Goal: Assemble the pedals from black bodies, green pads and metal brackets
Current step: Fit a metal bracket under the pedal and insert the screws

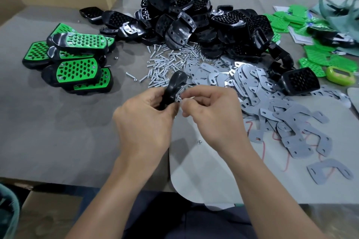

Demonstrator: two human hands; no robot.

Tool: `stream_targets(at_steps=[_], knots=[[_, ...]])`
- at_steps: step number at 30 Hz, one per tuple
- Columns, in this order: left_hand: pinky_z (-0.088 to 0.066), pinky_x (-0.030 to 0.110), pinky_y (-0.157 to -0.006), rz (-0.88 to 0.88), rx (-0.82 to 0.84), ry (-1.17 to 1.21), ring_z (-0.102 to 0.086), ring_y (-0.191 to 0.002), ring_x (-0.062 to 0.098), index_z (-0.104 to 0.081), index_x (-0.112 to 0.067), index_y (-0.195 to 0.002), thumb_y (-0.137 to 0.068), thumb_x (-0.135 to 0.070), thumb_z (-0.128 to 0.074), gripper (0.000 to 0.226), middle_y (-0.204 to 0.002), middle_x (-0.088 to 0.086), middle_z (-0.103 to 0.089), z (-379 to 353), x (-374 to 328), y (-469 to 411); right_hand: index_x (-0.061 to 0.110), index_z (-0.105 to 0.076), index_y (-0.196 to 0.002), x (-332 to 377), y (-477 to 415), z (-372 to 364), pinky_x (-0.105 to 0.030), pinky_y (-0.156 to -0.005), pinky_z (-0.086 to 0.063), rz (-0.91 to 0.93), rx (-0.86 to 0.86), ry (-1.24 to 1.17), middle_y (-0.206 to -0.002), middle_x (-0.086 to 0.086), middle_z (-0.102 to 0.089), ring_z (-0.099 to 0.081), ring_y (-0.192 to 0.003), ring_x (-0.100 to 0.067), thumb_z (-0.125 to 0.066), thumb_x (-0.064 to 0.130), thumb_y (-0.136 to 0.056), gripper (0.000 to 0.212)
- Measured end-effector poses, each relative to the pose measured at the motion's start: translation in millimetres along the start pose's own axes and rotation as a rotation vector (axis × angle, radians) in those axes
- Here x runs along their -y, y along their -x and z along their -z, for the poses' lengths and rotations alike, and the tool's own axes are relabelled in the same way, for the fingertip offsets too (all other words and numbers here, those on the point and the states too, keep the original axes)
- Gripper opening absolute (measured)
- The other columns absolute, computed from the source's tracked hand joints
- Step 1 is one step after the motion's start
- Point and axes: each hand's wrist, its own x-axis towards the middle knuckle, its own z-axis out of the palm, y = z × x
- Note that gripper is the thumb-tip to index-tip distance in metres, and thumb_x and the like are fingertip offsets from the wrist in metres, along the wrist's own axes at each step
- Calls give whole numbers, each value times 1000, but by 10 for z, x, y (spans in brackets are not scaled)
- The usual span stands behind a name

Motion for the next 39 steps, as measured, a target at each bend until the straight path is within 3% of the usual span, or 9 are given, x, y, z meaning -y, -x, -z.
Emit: stream_targets(at_steps=[4, 9, 16, 20, 23, 26, 29, 33, 39], knots=[[-58, 20, -74, 14, 13, -16, -65, -77, -20, -56, -60, -100, -67, -37, -81, 48, -72, -53, -55, -24, -23, 24, 18, -72, -67, 4, -5, -25, -35, -46, -44, 27, -24, 29, -52, -7, -63, -54, -47, -21, -74, 9, -77, 14], [-62, 31, -78, 0, 22, -49, -67, -76, -15, -53, -60, -100, -70, -38, -80, 46, -71, -55, -54, -45, -72, -8, 14, -65, -61, -27, 13, -143, -17, -45, -28, -13, -89, 122, -41, 11, -46, -41, -41, -9, -67, 16, -89, 28], [-62, 31, -78, -10, -3, -66, -68, -81, -12, -50, -61, -102, -68, -40, -79, 49, -86, -58, -54, -59, -91, 16, 16, -70, -68, 35, -46, -10, -31, -53, -47, -3, -22, 90, -56, 0, -67, -61, -54, -19, -69, 9, -83, 17], [-62, 39, -76, -17, -35, -40, -75, -79, 5, -55, -55, -103, -71, -39, -79, 43, -98, -34, -67, -132, -73, 64, 13, -65, -66, -19, -24, -53, -28, -50, -40, 18, -60, 104, -51, 3, -59, -49, -46, -10, -64, 8, -88, 22], [-62, 40, -79, 3, -36, -14, -75, -82, 5, -61, -54, -104, -72, -37, -81, 42, -92, -25, -74, -156, -40, 73, 8, -59, -65, -79, 5, -88, -28, -52, -34, -60, -76, 88, -47, 6, -47, -38, -45, -9, -60, 14, -91, 27], [-62, 35, -79, 24, -30, -6, -72, -79, -7, -62, -56, -104, -67, -39, -80, 44, -85, -36, -71, -135, -28, 51, 9, -63, -69, -49, -34, -19, -36, -58, -43, -85, -13, 51, -53, 2, -60, -49, -52, -16, -62, 15, -87, 20], [-62, 31, -78, 12, -37, -38, -68, -77, -12, -56, -61, -100, -67, -42, -83, 47, -79, -54, -58, -102, -73, 25, 19, -66, -68, -4, -51, 24, -27, -56, -42, 3, 36, 164, -57, 2, -67, -53, -49, -10, -66, 12, -85, 18], [-62, 34, -78, 15, -49, -18, -69, -77, -10, -58, -55, -106, -68, -41, -83, 48, -89, -49, -61, -110, -57, 38, 17, -60, -63, -15, 0, -61, -17, -50, -32, 34, -35, 181, -48, 9, -54, -45, -44, -8, -64, 9, -89, 27], [-62, 33, -78, 54, -22, 47, -70, -74, -7, -65, -52, -95, -64, -36, -85, 40, -84, -38, -69, -113, 28, 13, 9, -60, -59, -33, -71, -85, -34, -57, -38, -79, -26, 27, -48, 2, -52, -44, -50, -16, -63, 12, -87, 29]])
